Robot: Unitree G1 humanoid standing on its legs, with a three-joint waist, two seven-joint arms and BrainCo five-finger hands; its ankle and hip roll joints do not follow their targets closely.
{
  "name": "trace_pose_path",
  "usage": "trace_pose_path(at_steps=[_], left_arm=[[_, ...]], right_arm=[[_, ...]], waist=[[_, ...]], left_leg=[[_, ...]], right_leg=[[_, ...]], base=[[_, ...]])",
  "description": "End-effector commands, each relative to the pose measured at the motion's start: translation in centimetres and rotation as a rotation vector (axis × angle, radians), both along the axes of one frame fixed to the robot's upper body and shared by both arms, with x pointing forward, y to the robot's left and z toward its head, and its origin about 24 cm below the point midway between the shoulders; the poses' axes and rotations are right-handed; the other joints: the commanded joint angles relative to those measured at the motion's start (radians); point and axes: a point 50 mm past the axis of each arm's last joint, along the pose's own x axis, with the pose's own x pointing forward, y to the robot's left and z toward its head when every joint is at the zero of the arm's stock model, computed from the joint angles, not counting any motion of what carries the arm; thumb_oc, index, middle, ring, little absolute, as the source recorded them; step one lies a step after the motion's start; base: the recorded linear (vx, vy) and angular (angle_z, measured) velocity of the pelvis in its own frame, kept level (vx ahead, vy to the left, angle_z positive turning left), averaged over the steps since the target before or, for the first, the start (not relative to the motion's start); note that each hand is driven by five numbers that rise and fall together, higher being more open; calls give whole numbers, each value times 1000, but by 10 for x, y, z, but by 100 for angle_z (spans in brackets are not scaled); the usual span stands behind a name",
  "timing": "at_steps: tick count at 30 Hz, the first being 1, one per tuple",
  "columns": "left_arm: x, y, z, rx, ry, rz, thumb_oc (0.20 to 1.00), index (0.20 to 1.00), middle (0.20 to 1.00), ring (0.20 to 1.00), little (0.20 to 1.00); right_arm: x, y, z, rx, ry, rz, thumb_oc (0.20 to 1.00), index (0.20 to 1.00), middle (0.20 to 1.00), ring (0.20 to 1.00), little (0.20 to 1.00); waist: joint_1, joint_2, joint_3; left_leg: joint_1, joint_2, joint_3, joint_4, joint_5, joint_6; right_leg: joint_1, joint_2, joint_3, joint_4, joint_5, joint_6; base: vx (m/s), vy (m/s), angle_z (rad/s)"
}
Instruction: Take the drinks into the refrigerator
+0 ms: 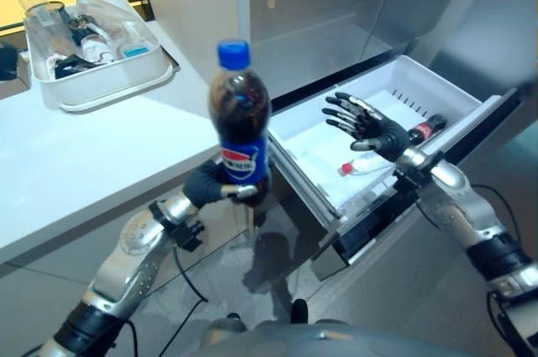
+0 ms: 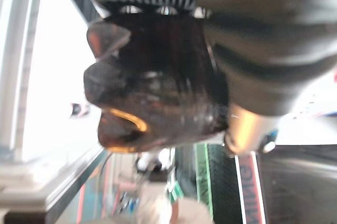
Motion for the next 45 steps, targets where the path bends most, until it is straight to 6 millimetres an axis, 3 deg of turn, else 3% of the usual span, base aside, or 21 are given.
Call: trace_pose_path(at_steps=[1,3,5,6,23,33,44,45], left_arm=[[0,-25,52,-142,-235,-149,200,200,200,200,200],[2,-31,45,-119,-195,-183,200,200,200,200,200],[2,-31,45,-119,-196,-183,200,200,200,200,200],[4,-35,38,-110,-156,-195,200,200,200,200,200],[7,-41,30,-67,-128,-209,200,200,200,200,200],[7,-41,26,-41,-120,-222,200,200,200,200,200],[9,-41,24,-26,-132,-198,200,200,200,200,200],[10,-41,23,-25,-129,-193,200,200,200,200,200]], right_arm=[[8,13,34,28,-123,49,1000,1000,1000,1000,1000],[10,31,45,40,-155,105,1000,1000,1000,1000,1000],[11,31,45,40,-156,105,1000,1000,1000,1000,1000],[9,45,49,75,-160,156,1000,1000,1000,1000,1000],[-36,94,43,51,-104,533,1000,1000,1000,1000,1000],[-60,112,46,83,-44,734,1000,1000,1000,1000,1000],[-66,130,54,163,-34,800,1000,1000,1000,1000,1000],[-66,134,55,188,-30,804,790,790,790,790,790]], waist=[[26,5,-51],[28,8,-53],[28,8,-52],[30,11,-51],[22,6,-48],[26,5,-41],[29,4,-43],[32,4,-44]], left_leg=[[8,-18,-33,1,-63,14],[9,-17,-30,1,-62,14],[10,-17,-29,1,-63,13],[10,-16,-27,1,-62,14],[16,-10,-21,1,-67,11],[14,-5,-24,2,-65,10],[12,-6,-24,1,-64,9],[12,-6,-24,2,-64,9]], right_leg=[[11,-49,-45,104,-52,91],[12,-48,-43,103,-53,92],[12,-48,-42,103,-53,92],[12,-47,-42,103,-54,92],[15,-41,-42,108,-65,90],[12,-40,-47,111,-69,90],[11,-38,-46,106,-67,87],[13,-39,-46,105,-67,86]], base=[[0,0,0],[0,0,0],[0,0,0],[0,0,0],[0,0,0],[0,0,0],[0,0,0],[0,0,0]])
